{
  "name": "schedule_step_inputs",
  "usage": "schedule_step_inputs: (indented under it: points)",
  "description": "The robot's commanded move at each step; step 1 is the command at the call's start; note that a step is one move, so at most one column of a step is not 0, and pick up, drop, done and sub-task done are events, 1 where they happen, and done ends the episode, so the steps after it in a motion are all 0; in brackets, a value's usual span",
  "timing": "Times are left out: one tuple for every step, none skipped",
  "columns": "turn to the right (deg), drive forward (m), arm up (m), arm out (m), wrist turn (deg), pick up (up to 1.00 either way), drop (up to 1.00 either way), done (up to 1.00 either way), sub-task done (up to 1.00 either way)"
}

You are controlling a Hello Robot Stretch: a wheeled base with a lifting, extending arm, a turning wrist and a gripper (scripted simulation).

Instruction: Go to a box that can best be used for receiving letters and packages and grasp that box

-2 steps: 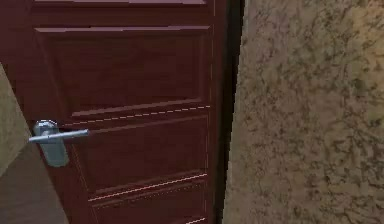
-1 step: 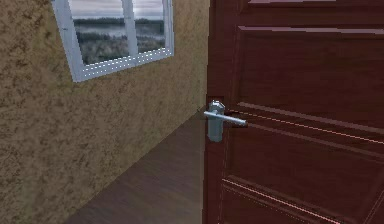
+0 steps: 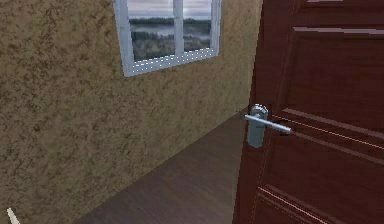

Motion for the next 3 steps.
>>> schedule_step_inputs:
  points:
    - [0.0, 0.0, 0.1, 0.0, 0.0, 0.0, 0.0, 0.0, 0.0]
    - [0.0, 0.0, 0.0, 0.02, 0.0, 0.0, 0.0, 0.0, 0.0]
    - [0.0, 0.0, 0.0, 0.0, 45.0, 0.0, 0.0, 0.0, 0.0]
